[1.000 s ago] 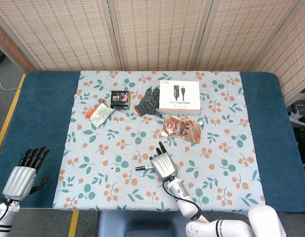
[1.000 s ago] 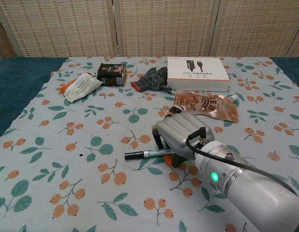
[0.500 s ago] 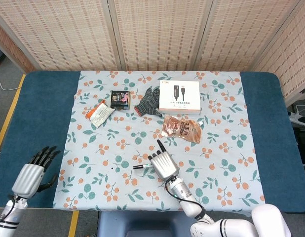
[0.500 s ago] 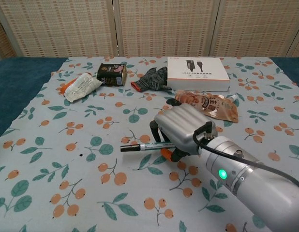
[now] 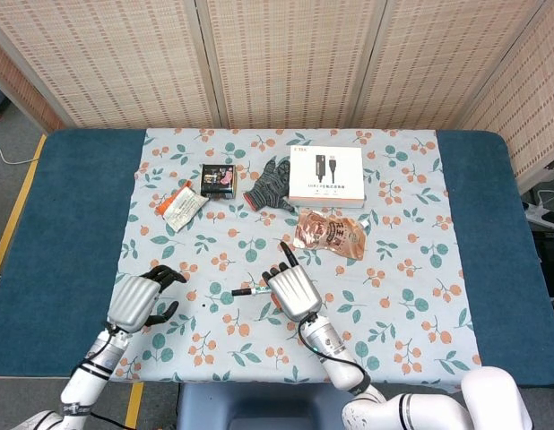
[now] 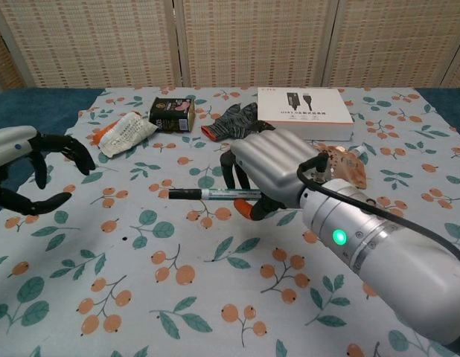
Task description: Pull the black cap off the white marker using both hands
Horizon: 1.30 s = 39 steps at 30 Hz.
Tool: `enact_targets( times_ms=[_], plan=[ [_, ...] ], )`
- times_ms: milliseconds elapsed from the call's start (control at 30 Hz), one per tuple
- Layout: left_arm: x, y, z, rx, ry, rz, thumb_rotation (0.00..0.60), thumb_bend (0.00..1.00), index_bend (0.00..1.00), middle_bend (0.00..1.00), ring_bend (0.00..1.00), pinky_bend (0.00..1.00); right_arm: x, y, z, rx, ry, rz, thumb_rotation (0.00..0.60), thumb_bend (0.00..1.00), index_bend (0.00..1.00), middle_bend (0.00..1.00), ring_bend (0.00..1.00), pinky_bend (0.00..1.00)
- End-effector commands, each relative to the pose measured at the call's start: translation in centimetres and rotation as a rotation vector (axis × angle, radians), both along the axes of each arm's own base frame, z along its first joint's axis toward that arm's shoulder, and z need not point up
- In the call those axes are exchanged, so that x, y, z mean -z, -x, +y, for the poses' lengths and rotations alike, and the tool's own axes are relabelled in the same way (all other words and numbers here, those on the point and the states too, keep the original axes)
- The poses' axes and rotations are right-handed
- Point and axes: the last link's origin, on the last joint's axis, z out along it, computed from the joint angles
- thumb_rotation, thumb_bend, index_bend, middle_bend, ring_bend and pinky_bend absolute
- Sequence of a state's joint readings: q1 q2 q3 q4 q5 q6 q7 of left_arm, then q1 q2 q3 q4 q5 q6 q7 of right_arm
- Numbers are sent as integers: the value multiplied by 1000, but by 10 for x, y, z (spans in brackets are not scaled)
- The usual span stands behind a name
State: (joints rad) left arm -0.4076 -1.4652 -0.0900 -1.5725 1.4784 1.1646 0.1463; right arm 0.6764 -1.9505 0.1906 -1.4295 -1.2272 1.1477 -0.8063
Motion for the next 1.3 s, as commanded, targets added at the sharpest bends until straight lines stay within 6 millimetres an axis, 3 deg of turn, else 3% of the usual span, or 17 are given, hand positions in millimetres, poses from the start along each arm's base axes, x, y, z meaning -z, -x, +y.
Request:
enact_targets(
  times_ms=[33,367,733,1300],
  plan=[
    [30,-30,10,-10,24,-6,600,371,343,338,231,519,4,-8,-5,-2,7,11,600,429,852,826,445,0],
    [59,-52,19,-25,-39,-24,600,360,363,404,286,573,13,-23,-7,2,16,5,600,429,852,826,445,0],
    [67,-55,19,-23,-64,-65,600,360,436,471,350,636,18,-21,-9,34,12,-26,600,429,852,827,445,0],
    [77,-61,20,-26,-62,-113,600,358,462,508,382,666,26,-24,-5,41,-1,-41,600,429,852,827,445,0]
  ],
)
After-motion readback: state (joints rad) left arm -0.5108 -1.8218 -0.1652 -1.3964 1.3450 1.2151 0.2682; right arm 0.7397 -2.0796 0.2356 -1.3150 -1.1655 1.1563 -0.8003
